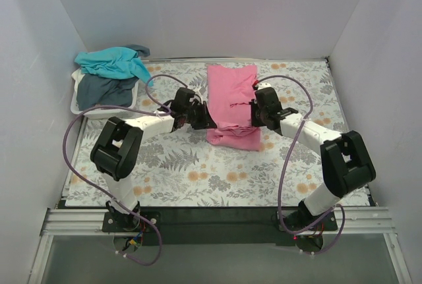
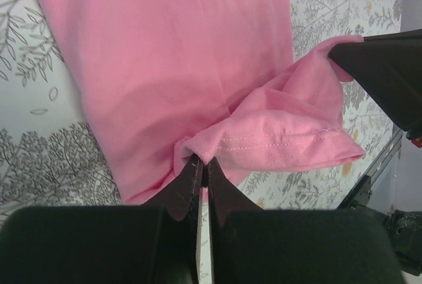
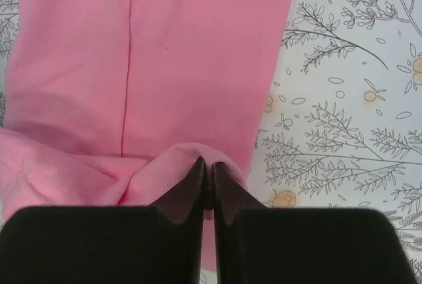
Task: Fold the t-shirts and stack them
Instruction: Fold the tshirt
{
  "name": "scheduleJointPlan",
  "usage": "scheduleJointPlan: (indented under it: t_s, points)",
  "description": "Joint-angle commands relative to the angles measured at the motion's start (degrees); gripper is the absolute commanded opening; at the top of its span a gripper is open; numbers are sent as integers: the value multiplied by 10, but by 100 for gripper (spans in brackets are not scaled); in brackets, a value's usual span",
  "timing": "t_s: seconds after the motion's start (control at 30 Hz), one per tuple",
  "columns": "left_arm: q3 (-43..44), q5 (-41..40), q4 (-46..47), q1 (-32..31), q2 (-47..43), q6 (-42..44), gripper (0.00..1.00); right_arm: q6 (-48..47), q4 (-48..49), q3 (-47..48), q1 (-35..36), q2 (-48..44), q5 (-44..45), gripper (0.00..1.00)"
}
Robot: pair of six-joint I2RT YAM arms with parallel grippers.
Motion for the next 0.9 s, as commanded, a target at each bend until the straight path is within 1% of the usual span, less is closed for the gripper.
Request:
scheduleJointPlan:
  t_s: [0.0,0.17,0.33,0.6,0.87]
  points:
    - [41,32,-6,17,13,8,0,-17,25,48,-5,33,-14,1]
    - [83,7,-21,22,37,17,0,-23,25,90,-13,70,-17,1]
    - [133,4,-44,37,79,23,0,-33,25,119,-23,106,-24,1]
    - [181,-3,-67,51,123,38,0,-40,23,160,-40,150,-35,1]
    - [213,-11,-71,54,151,42,0,-43,17,193,-49,186,-41,1]
